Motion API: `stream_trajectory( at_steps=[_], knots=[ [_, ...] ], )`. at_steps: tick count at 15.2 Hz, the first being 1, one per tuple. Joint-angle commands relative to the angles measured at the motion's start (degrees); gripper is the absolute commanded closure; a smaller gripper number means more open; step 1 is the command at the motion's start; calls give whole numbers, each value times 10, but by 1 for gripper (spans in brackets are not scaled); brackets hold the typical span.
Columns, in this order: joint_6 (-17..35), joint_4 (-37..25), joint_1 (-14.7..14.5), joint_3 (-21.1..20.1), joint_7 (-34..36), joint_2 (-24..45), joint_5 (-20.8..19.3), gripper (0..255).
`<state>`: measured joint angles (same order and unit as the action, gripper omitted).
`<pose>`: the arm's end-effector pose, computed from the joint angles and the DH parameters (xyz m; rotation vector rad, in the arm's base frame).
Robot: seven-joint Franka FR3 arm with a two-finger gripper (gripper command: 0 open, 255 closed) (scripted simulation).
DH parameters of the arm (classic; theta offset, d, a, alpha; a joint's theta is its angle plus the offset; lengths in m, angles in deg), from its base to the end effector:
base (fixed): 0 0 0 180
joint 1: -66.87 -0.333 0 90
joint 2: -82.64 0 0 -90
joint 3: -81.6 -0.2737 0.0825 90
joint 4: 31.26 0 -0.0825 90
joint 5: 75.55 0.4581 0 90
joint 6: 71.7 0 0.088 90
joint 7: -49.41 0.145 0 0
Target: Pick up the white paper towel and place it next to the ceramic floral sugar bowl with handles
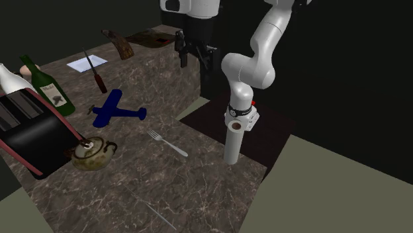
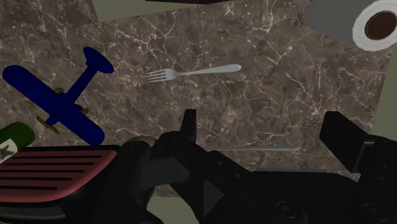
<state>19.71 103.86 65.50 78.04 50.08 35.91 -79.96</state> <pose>0.4078 0.0254 0.5362 3.0191 0.0844 0.0854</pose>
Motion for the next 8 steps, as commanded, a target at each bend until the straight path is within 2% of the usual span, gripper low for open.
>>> stream_trajectory(
  at_steps=[1, 8],
  knots=[
    [0, 0, 0, 0, 0, 0, 0, 0],
    [70, 107, -32, -56, 65, -29, 58, 0]
  ],
)
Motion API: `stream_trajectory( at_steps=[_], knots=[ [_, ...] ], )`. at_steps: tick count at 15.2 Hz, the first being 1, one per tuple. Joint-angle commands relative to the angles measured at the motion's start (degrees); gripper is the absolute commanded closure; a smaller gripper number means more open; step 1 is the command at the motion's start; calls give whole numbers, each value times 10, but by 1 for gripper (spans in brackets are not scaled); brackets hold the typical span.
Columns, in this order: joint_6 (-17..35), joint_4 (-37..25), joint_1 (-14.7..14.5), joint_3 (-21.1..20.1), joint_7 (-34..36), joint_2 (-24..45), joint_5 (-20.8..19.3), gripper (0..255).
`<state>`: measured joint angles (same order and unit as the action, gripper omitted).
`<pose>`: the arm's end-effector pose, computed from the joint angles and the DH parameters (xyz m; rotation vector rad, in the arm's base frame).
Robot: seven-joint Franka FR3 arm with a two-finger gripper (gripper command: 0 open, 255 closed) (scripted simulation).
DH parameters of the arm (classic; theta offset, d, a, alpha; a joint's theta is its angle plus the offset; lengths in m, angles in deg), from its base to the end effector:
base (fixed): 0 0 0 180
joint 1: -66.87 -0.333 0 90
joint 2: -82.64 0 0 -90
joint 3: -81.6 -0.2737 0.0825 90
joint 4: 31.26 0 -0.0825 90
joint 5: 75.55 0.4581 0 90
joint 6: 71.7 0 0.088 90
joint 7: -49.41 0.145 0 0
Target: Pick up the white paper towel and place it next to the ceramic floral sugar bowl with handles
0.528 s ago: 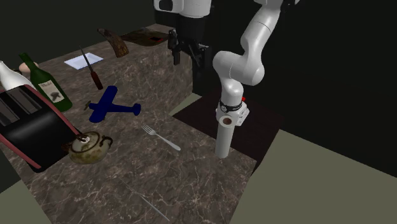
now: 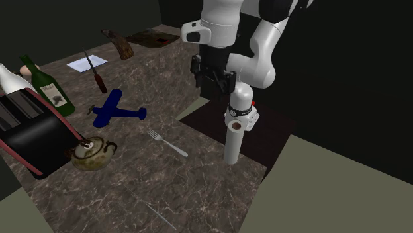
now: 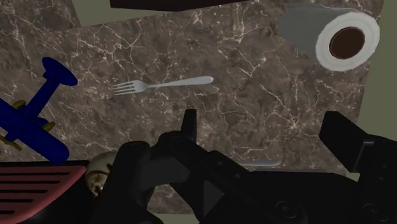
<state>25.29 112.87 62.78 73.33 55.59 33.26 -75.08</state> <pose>0.3954 0.0829 0.4736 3.0438 0.0896 0.0723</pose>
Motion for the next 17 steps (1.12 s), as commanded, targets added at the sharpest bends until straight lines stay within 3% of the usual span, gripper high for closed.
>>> stream_trajectory(
  at_steps=[1, 10, 17],
  knots=[
    [25, 30, -11, -18, 20, -4, 19, 0],
    [136, 120, -66, -106, 103, 19, 106, 0],
    [199, 164, -68, -117, 102, 39, 116, 0]
  ],
)
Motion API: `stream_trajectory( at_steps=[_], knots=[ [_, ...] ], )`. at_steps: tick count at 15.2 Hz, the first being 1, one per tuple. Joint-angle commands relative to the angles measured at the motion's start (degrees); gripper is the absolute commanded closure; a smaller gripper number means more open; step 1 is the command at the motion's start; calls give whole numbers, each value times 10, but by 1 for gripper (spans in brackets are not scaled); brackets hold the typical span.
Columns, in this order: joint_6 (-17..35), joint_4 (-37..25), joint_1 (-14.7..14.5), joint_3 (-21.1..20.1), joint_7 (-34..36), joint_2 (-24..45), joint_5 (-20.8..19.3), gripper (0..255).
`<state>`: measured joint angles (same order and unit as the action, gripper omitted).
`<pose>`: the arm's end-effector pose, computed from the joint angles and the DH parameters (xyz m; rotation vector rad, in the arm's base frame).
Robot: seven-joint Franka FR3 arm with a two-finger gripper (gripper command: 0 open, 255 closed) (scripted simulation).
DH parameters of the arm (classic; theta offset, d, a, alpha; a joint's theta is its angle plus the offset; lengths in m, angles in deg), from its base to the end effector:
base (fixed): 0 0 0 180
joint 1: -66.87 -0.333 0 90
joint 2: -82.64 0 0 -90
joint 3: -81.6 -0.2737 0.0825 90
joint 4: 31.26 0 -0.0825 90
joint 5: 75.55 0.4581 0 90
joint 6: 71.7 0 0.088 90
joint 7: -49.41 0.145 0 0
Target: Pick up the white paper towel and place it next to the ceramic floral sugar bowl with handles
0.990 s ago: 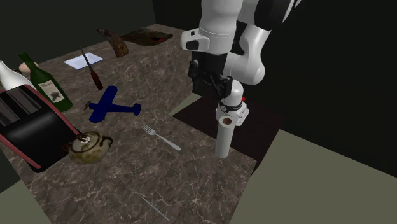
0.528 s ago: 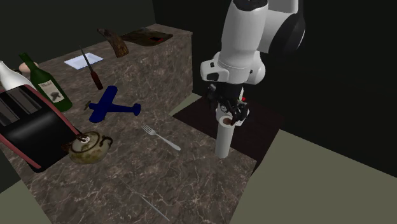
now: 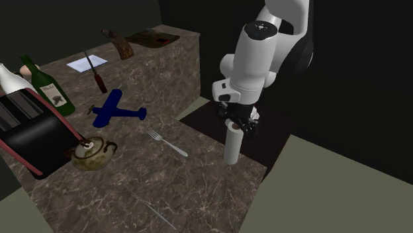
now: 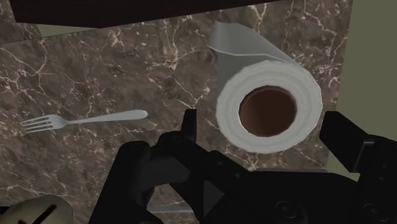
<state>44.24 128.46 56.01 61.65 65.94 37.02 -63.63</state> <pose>0.3623 0.1863 0.3146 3.0890 0.0922 0.0502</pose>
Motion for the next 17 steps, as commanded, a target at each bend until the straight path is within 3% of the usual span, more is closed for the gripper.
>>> stream_trajectory(
  at_steps=[1, 8, 9, 17],
  knots=[
    [15, 12, 0, -2, -1, 3, 2, 0],
    [15, 12, 0, -2, -1, 3, 2, 0],
    [15, 12, 0, -2, -1, 3, 2, 255],
    [15, 11, 0, -2, -1, 4, 2, 255]
  ],
)
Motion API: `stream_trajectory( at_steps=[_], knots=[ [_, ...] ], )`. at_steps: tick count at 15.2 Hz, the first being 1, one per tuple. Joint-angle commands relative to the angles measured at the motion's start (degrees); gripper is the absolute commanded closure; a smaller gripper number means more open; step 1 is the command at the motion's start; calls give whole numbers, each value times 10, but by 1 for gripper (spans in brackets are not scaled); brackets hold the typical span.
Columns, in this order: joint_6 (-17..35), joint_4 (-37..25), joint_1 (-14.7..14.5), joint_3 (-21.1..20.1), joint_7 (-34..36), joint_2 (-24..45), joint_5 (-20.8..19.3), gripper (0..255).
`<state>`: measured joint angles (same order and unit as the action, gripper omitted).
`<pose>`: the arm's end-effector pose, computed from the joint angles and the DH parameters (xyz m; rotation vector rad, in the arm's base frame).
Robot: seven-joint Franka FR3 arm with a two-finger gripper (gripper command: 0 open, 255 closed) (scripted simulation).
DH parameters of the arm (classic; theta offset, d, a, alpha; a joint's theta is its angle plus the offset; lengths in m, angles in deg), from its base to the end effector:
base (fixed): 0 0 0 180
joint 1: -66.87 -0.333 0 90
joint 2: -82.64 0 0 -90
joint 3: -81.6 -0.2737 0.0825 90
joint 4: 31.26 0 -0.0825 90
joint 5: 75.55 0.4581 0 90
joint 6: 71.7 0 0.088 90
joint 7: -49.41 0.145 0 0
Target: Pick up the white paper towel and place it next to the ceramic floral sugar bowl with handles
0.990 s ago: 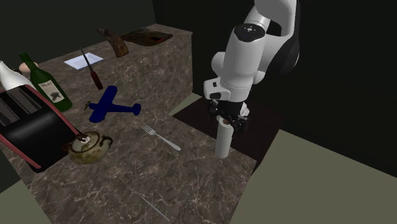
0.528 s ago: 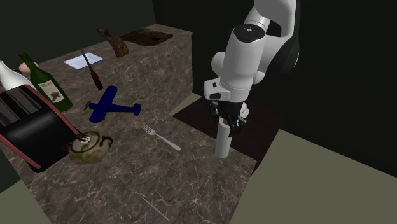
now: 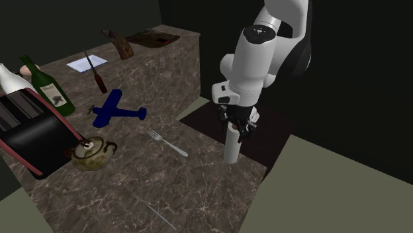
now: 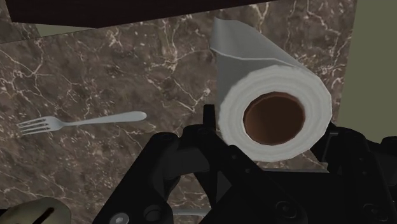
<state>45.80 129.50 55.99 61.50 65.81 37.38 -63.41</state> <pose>0.3618 0.1845 0.3049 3.0908 0.0920 0.0544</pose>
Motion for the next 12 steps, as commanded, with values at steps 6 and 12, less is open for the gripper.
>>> stream_trajectory(
  at_steps=[6, 12],
  knots=[
    [-46, -29, 3, 10, -1, -16, -8, 255],
    [-97, -69, 6, 20, -3, -27, -17, 255]
  ],
)
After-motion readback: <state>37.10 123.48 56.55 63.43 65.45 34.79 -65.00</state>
